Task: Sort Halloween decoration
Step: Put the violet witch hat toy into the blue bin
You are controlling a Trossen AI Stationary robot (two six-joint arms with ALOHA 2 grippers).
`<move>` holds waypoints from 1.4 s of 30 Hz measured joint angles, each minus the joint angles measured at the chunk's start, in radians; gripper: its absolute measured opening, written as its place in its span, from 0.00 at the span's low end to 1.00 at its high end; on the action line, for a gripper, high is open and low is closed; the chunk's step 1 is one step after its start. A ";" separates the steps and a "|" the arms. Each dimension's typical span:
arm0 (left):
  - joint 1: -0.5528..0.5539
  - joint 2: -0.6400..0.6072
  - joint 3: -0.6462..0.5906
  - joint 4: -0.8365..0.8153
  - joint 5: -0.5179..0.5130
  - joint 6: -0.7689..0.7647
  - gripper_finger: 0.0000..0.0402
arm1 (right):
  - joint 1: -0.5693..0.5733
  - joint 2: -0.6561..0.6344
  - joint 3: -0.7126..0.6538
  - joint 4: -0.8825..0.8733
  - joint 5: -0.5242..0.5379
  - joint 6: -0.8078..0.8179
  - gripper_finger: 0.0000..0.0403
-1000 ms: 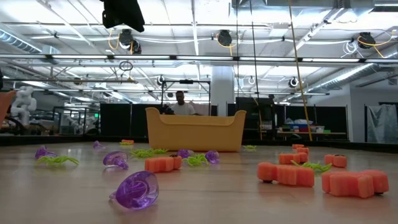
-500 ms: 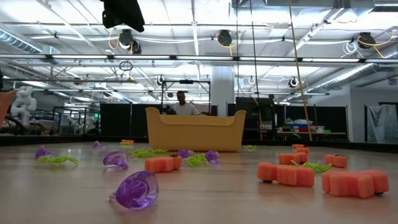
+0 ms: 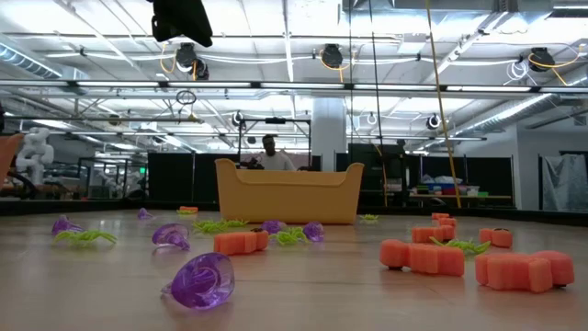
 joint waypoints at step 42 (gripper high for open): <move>0.000 0.000 0.000 -0.001 0.010 0.027 0.20 | 0.429 0.308 -0.529 0.180 -0.227 0.649 0.00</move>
